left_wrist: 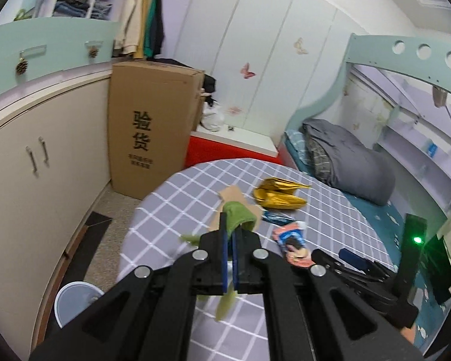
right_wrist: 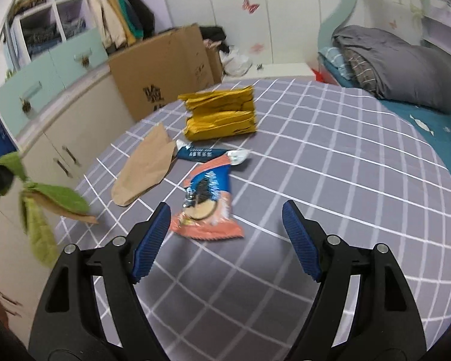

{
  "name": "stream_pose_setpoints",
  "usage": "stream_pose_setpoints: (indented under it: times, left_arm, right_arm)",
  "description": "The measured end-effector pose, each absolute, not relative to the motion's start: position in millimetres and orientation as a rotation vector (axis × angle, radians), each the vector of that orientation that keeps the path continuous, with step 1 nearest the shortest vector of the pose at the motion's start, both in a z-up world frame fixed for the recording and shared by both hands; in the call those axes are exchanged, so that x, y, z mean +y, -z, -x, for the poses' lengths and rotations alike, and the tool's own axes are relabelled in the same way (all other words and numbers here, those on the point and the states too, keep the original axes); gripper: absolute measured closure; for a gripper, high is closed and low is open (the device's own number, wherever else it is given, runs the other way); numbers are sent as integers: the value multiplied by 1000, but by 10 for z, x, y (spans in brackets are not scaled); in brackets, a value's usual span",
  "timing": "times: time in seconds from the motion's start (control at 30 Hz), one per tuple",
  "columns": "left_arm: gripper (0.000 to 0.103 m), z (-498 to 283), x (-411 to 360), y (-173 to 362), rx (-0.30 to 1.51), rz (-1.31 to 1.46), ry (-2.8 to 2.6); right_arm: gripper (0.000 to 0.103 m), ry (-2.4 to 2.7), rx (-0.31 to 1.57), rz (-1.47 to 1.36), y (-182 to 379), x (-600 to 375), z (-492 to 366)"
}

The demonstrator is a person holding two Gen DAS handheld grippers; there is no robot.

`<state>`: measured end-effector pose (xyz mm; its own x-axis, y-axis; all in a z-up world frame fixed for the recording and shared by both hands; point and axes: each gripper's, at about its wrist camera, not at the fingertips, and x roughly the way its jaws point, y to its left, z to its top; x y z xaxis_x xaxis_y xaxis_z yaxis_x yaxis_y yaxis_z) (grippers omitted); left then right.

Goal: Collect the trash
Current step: 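Grasp the green leaf plush with the left tool while the right tool grasps the snack packet, then carry the leaf plush and snack packet down over the wastebasket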

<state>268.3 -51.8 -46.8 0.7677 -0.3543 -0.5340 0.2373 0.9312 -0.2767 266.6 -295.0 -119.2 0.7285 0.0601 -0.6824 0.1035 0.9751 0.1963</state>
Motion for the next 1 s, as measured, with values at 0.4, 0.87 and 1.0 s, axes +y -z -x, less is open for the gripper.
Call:
stream_pose_setpoints:
  times: [0.4,0.87,1.0]
  left_arm:
    - [101,-2657,6,548,615,228,291]
    - [101,-2369,728,587,595,287,238]
    - [101,-2293,1011,625,597,310,199]
  right_arm:
    - [62,40,860,-136,1389,-2718,-2943]
    - [65,-62,758,-119,980,-2066,-2363]
    - [65,-159,740,-88,857,-1599,-2290]
